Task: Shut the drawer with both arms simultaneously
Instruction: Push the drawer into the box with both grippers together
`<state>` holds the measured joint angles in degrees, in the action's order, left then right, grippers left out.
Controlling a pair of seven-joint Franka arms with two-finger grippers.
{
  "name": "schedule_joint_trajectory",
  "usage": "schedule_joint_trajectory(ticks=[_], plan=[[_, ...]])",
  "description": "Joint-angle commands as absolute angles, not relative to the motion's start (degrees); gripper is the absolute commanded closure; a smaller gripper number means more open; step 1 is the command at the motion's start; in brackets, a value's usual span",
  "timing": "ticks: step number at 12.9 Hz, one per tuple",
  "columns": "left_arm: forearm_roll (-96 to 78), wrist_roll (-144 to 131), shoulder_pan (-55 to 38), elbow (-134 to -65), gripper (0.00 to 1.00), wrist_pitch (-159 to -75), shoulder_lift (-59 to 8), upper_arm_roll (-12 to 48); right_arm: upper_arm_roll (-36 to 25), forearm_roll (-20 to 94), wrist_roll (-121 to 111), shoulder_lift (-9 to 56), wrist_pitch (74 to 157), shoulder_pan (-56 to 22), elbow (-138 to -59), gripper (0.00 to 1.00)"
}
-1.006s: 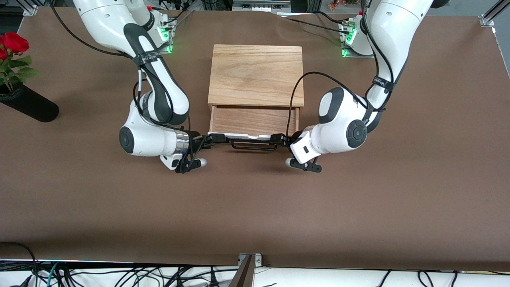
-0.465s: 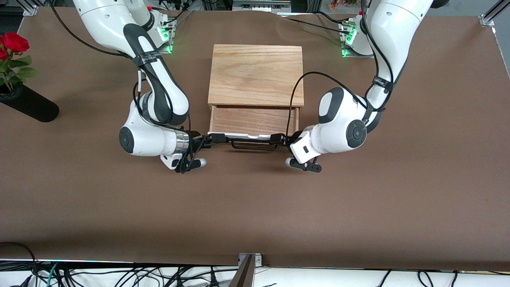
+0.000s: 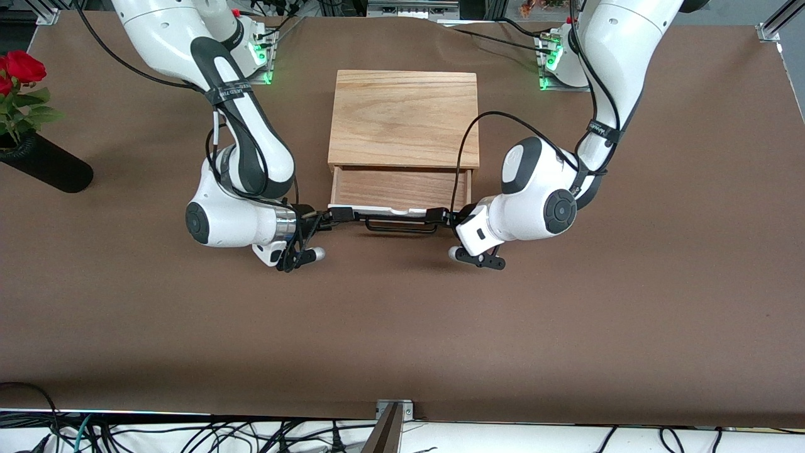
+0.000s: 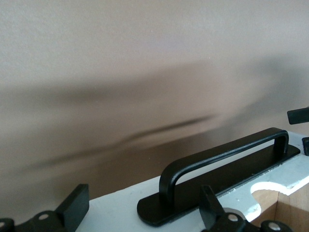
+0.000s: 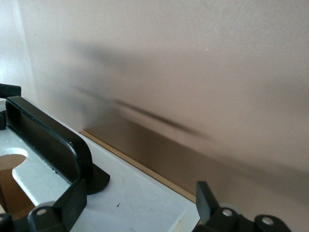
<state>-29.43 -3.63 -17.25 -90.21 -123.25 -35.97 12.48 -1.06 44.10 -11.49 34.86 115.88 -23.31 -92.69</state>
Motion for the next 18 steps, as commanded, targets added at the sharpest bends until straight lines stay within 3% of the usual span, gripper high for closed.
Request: schedule_joint_trajectory(ticks=[1,10,18], plan=[[-30.8,-1.9,-17.0,-94.0,0.0,-121.6,-33.9,13.5,0.1,44.0,-13.4,31.6,110.8,-22.6,-97.9,0.0],[-31.0,-2.5,-16.8,-98.4,0.0,-121.6,-31.8,15.6,1.9,44.0,-14.6,28.3,106.8,-22.8,-107.1,0.0],[-31.1,-2.8,-16.3,-106.1,0.0,-121.7,-26.4,18.4,2.6,44.1,-14.2,27.7,102.8,-23.1,-108.8,0.0]])
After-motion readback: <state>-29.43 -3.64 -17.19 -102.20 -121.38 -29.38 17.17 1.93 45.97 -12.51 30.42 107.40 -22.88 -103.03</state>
